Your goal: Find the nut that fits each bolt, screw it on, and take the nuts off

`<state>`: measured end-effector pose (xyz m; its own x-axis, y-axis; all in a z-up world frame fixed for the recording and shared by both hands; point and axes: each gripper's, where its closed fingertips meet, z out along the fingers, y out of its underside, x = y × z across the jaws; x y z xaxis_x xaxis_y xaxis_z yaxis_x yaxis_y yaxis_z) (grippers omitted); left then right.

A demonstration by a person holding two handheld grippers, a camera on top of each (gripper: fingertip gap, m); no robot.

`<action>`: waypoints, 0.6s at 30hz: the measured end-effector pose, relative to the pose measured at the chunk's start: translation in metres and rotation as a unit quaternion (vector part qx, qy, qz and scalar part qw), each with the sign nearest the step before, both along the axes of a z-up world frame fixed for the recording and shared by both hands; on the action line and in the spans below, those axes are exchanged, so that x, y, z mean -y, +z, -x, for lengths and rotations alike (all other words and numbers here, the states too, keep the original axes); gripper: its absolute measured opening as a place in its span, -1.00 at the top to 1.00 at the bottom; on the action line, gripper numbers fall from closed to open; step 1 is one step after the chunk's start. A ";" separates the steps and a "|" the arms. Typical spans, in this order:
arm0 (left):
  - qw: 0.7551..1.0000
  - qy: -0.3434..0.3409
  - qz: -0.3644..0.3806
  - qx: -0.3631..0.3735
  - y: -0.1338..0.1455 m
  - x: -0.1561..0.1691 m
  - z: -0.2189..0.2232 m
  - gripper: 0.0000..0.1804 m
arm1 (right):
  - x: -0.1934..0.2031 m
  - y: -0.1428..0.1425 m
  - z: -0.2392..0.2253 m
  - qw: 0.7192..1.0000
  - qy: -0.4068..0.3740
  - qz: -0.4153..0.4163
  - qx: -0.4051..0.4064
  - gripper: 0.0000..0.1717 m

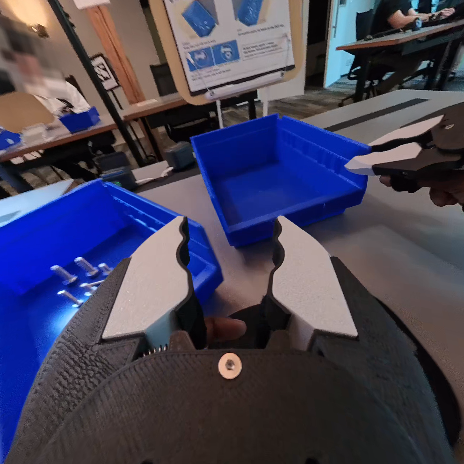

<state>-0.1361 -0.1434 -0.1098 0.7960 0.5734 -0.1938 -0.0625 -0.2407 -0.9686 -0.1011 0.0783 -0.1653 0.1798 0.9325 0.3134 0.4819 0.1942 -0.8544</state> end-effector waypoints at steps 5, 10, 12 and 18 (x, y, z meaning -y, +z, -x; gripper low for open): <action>0.998 -0.021 0.022 0.050 -0.020 -0.034 -0.003 0.29 | -0.007 -0.001 -0.039 1.000 0.004 0.014 0.020 0.87; 0.990 -0.008 0.079 0.114 -0.053 -0.062 0.012 0.37 | -0.008 -0.008 -0.044 0.998 0.017 0.057 0.025 0.52; 0.985 0.003 0.109 0.135 -0.068 -0.070 0.020 0.82 | -0.008 -0.014 -0.042 0.997 0.023 0.055 0.041 0.68; 0.994 0.007 0.096 0.046 -0.044 -0.100 0.014 0.91 | -0.039 -0.001 -0.058 0.999 -0.015 -0.012 0.032 0.86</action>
